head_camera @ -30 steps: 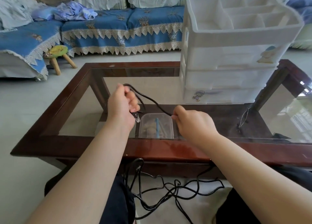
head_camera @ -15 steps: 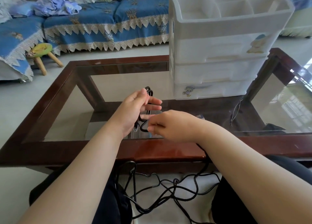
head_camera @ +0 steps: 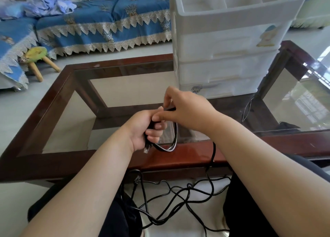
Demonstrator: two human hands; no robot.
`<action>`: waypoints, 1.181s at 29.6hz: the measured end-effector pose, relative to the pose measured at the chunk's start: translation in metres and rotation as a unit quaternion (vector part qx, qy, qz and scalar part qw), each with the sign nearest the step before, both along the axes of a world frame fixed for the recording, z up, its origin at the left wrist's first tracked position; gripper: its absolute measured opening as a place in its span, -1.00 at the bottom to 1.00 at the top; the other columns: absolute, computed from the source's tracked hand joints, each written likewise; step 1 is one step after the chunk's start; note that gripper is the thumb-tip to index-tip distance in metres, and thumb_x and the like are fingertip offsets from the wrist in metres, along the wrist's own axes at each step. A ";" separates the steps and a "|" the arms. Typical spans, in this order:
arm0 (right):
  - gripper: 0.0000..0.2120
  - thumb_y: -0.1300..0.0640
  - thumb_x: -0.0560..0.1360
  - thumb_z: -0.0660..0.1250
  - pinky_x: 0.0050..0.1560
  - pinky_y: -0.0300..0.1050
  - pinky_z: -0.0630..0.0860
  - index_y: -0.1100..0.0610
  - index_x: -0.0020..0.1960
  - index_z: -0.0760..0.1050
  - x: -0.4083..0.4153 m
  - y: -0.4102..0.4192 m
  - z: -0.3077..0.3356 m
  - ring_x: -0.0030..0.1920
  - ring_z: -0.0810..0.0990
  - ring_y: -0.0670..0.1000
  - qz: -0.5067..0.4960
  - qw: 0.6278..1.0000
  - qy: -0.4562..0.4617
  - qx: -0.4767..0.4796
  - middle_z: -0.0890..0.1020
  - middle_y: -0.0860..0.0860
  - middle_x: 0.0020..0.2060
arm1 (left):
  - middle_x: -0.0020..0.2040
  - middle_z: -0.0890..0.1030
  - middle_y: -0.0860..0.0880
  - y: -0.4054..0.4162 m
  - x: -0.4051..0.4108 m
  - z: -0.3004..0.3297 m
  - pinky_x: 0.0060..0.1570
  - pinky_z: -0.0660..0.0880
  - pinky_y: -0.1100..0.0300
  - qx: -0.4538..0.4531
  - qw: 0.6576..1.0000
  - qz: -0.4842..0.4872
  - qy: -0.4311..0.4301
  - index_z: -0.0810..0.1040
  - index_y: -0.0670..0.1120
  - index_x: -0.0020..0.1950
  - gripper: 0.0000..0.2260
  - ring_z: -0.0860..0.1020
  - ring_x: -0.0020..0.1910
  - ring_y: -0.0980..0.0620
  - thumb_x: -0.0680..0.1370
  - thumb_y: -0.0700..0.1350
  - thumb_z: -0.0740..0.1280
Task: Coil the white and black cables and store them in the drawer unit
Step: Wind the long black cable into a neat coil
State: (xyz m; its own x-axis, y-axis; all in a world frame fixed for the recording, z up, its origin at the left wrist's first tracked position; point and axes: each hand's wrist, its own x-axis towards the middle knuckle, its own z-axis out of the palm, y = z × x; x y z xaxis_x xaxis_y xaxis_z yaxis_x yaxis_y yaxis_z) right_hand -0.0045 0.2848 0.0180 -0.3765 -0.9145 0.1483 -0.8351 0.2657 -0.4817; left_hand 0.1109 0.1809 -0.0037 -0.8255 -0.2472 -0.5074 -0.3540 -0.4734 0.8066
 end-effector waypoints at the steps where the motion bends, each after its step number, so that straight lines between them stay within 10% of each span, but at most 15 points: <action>1: -0.60 -0.30 0.38 0.34 -0.39 -0.13 0.32 -0.01 -0.05 0.38 -0.004 0.000 0.000 -0.35 0.45 -0.15 -0.014 1.000 -0.010 0.001 0.50 -0.13 -0.36 | -0.55 0.26 0.04 -0.001 0.001 0.000 -0.67 0.03 0.36 0.022 1.000 -0.006 0.006 0.33 -0.04 -0.44 -0.55 0.13 -0.69 0.20 0.65 -0.03 0.06; 12: -0.78 -0.07 0.53 0.29 -0.24 -0.21 0.43 0.06 -0.09 0.59 -0.022 -0.004 -0.007 -0.36 0.44 -0.17 0.049 0.973 -0.222 -0.028 0.55 -0.09 -0.37 | -0.64 0.19 0.10 -0.004 0.009 0.012 -0.66 -0.03 0.35 0.096 0.993 -0.013 0.074 0.39 -0.07 -0.39 -0.66 0.13 -0.72 0.22 0.55 0.03 0.14; 17: -0.62 -0.12 0.59 0.13 -0.33 -0.32 0.40 0.16 -0.11 0.52 -0.009 -0.003 -0.014 -0.40 0.53 -0.12 0.044 0.956 -0.288 -0.022 0.62 0.00 -0.34 | -0.62 0.15 0.07 -0.002 0.010 0.013 -0.63 -0.03 0.36 -0.023 0.998 0.048 0.037 0.31 -0.06 -0.41 -0.56 0.07 -0.70 0.18 0.63 0.10 0.11; 21: -0.55 -0.12 0.59 0.15 -0.27 -0.12 0.55 0.28 -0.08 0.51 0.001 -0.004 -0.021 -0.47 0.40 -0.04 0.021 0.887 -0.458 -0.055 0.40 -0.03 -0.48 | -0.59 0.15 0.04 0.005 0.008 0.010 -0.63 0.02 0.36 -0.130 0.987 0.094 0.015 0.25 -0.07 -0.43 -0.49 0.04 -0.66 0.14 0.60 0.23 0.09; 25: -0.61 -0.13 0.58 0.17 -0.50 -0.25 0.22 0.21 -0.03 0.48 0.002 -0.005 -0.018 -0.49 0.19 -0.09 0.001 0.835 -0.547 -0.057 0.25 -0.08 -0.50 | -0.57 0.15 0.04 0.006 0.006 0.010 -0.63 0.04 0.34 -0.129 0.988 0.079 0.026 0.27 -0.08 -0.40 -0.50 0.06 -0.65 0.13 0.60 0.24 0.08; 35: -0.63 -0.11 0.55 0.24 -0.54 -0.35 0.34 0.17 -0.22 0.44 -0.001 -0.002 -0.013 -0.53 0.53 -0.01 -0.020 0.935 -0.346 -0.073 0.55 -0.01 -0.53 | -0.57 0.21 0.06 0.005 0.010 0.013 -0.61 0.16 0.31 -0.061 0.997 0.013 0.050 0.31 -0.10 -0.29 -0.56 0.15 -0.64 0.16 0.61 0.20 0.04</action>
State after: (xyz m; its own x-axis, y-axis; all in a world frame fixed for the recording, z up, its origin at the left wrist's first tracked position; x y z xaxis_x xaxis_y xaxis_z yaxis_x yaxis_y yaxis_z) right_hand -0.0059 0.2825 0.0051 -0.4617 -0.8868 -0.0208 -0.3010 0.1787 -0.9367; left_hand 0.1207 0.1863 0.0097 -0.8627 -0.3242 -0.3881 -0.2583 -0.3772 0.8894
